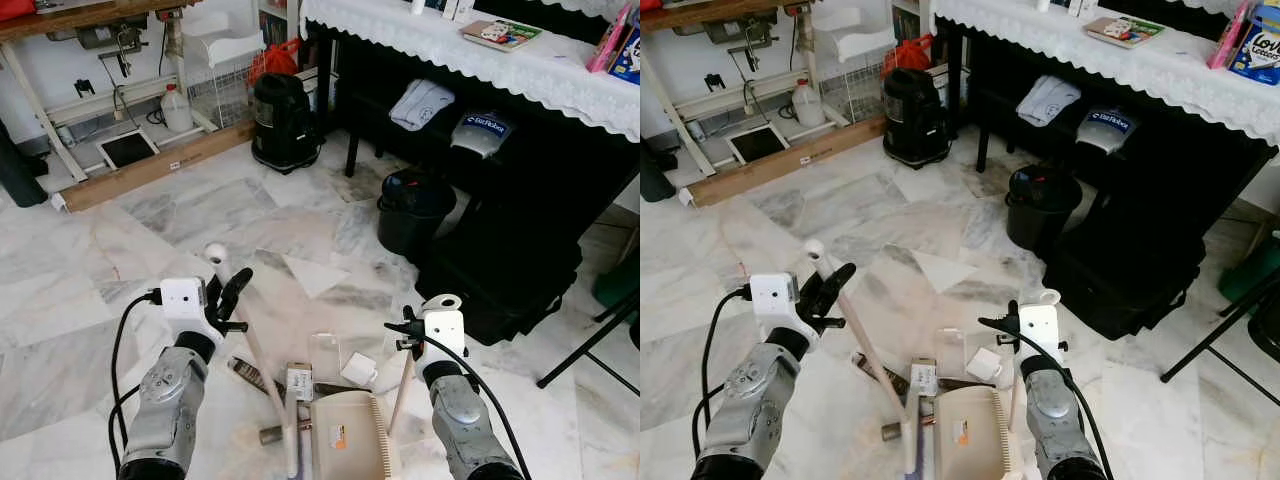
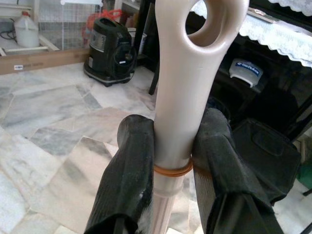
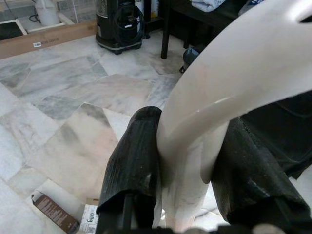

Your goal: Sweep floor

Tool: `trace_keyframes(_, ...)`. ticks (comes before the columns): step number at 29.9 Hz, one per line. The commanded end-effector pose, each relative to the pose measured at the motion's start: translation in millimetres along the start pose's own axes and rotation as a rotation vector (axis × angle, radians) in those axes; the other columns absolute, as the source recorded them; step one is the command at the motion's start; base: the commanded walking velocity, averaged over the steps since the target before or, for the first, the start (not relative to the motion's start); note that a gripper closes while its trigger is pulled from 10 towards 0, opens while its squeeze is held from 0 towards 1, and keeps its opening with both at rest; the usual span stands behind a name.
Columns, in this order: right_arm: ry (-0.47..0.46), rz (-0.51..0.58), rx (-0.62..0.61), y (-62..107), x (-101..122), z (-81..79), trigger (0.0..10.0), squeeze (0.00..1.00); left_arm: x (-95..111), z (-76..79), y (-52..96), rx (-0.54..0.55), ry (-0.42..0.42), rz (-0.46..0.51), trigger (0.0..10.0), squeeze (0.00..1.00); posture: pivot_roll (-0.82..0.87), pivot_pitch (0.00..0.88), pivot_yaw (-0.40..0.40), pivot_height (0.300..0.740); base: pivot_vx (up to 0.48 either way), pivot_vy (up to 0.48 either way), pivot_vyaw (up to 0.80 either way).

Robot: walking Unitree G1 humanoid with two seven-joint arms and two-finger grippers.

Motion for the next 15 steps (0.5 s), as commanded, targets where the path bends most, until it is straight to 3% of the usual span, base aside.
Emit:
trace_keyframes(1, 0.000, 0.015, 0.004, -1.3, 3, -0.7, 10.0, 0.00, 7, -0.5, -1.5, 0.006, 0.028, 0.029, 10.0, 0.00, 0.10, 0.077, -0.049, 0.740, 0.000, 0.000, 0.00)
trace_keyframes(7, -0.001, 0.015, 0.008, -1.0, 3, -2.7, 10.0, 0.00, 17, -14.7, -0.3, 0.096, -0.040, 0.070, 10.0, 0.00, 0.10, 0.076, -0.048, 0.740, 0.000, 0.000, 0.00)
trace_keyframes(10, -0.001, 0.011, 0.010, -0.4, 1, -3.4, 10.0, 0.00, 36, -26.4, 2.3, 0.170, -0.115, 0.130, 10.0, 0.00, 0.10, 0.071, -0.047, 0.740, 0.000, 0.000, 0.00)
trace_keyframes(15, -0.002, 0.008, 0.009, -0.2, 0, -3.0, 10.0, 0.00, 45, -33.7, 4.7, 0.195, -0.166, 0.152, 10.0, 0.00, 0.10, 0.066, -0.046, 0.740, 0.000, 0.000, 0.00)
Point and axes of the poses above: a point about 5 cm out from each wrist's last joint towards the gripper, its own y axis pointing back from the gripper into the wrist, its own x axis along the axis of the wrist's last joint, z = x × y, the point moved 2 cm from there along -y, pointing out of the wrist towards the gripper, and after that the axes turned 15 degrees about -y, right-handed, at the moved point
